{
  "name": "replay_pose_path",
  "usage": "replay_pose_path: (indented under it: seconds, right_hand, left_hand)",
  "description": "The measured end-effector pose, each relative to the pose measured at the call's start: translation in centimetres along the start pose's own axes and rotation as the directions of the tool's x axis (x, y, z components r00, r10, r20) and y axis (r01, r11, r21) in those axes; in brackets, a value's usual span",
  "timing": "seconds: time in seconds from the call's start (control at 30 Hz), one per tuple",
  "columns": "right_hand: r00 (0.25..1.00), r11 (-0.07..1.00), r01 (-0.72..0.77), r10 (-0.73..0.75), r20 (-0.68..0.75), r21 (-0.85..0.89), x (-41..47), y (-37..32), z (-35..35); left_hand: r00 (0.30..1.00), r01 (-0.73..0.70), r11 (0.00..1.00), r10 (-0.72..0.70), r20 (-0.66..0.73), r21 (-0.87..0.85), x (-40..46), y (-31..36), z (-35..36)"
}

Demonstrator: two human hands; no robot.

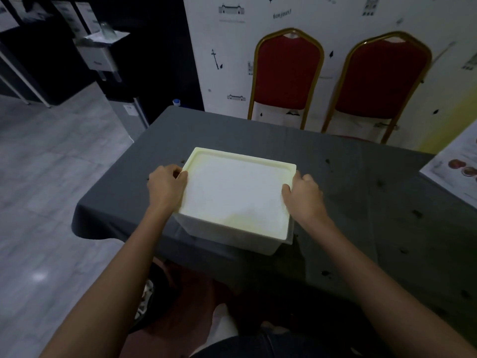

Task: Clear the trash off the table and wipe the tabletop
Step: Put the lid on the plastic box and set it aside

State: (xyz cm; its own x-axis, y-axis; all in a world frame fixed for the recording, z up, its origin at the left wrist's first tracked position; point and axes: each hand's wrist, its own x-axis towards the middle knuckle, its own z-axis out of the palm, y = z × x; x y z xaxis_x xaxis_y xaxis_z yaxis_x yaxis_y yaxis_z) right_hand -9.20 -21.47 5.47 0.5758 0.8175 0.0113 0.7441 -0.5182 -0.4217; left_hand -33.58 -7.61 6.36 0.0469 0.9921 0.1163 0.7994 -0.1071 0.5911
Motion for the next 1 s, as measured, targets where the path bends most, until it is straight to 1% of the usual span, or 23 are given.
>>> replay_pose_path:
  seconds: [0.1,0.17,0.27,0.33,0.37,0.5,0.53,0.6,0.67,0.73,0.77,0.8,0.83,0.87,0.9,0.93,1.0]
  right_hand:
    - [1.0,1.0,-0.02,0.02,0.001,-0.02,0.1,-0.2,0.0]
    - [0.999,0.998,-0.03,0.032,0.037,-0.052,0.1,-0.5,-0.1]
    - [0.991,0.984,-0.043,0.064,0.117,-0.172,0.4,-1.1,-0.3]
    - [0.989,0.971,-0.051,0.082,0.124,-0.234,0.6,-1.6,-0.4]
    - [0.989,0.97,-0.053,0.083,0.122,-0.236,0.5,-1.6,-0.3]
    - [0.988,0.993,-0.099,0.106,0.115,-0.06,-0.5,-1.0,0.0]
    - [0.988,0.995,-0.094,0.098,0.116,-0.043,-0.5,-0.9,-0.1]
    - [0.987,0.995,-0.083,0.09,0.131,-0.057,-0.1,-1.0,-0.4]
    - [0.986,0.995,-0.095,0.098,0.136,-0.028,0.1,-1.3,-0.5]
    - [0.988,0.993,-0.108,0.102,0.115,0.048,-0.2,-1.2,-0.4]
    - [0.986,0.98,-0.136,0.12,0.116,0.142,-0.5,-1.0,-0.4]
    - [0.977,0.94,-0.19,0.154,0.147,0.283,-1.0,-0.5,-0.4]
    - [0.957,0.849,-0.277,0.204,0.204,0.451,-1.7,0.1,-0.4]
    - [0.927,0.725,-0.37,0.249,0.28,0.581,-2.3,0.7,-0.2]
    - [0.898,0.623,-0.437,0.263,0.353,0.649,-2.8,1.2,0.0]
    - [0.884,0.579,-0.465,0.258,0.39,0.67,-3.1,1.7,0.3]
    - [0.891,0.549,-0.453,0.245,0.383,0.703,-2.7,1.7,0.1]
  left_hand:
    - [1.0,0.003,1.0,-0.003,-0.012,-0.002,0.0,-0.3,0.4]
    - [1.0,0.007,1.0,-0.007,-0.014,0.003,-0.2,-0.2,0.6]
    - [1.0,0.009,1.0,-0.009,0.027,0.017,-0.7,0.3,0.6]
    - [0.998,0.036,0.999,-0.035,0.057,-0.008,-1.0,0.3,0.6]
    - [0.997,0.035,0.999,-0.035,0.065,-0.002,-1.1,0.3,0.6]
    - [0.999,0.02,0.996,-0.023,0.032,0.087,-1.4,0.2,0.9]
    - [0.999,0.031,0.995,-0.034,0.03,0.093,-1.4,0.3,1.0]
    - [0.998,0.05,0.995,-0.053,0.035,0.084,-1.6,0.3,1.0]
    - [0.998,0.046,0.996,-0.049,0.036,0.075,-1.7,0.5,0.9]
    - [0.997,0.05,0.998,-0.052,0.052,0.036,-1.5,0.6,0.7]
    - [0.995,0.065,0.998,-0.066,0.073,0.018,-1.3,0.6,0.5]
    - [0.991,0.086,0.996,-0.086,0.107,0.009,-1.2,0.5,0.4]
    - [0.982,0.113,0.993,-0.115,0.153,0.017,-1.1,0.3,0.1]
    - [0.966,0.147,0.988,-0.152,0.209,0.037,-1.2,0.0,-0.1]
    - [0.946,0.178,0.982,-0.189,0.263,0.064,-1.5,-0.4,-0.4]
    - [0.934,0.196,0.978,-0.21,0.29,0.077,-2.0,-0.9,-0.5]
    - [0.947,0.197,0.98,-0.199,0.253,0.031,-2.6,-1.6,-0.8]
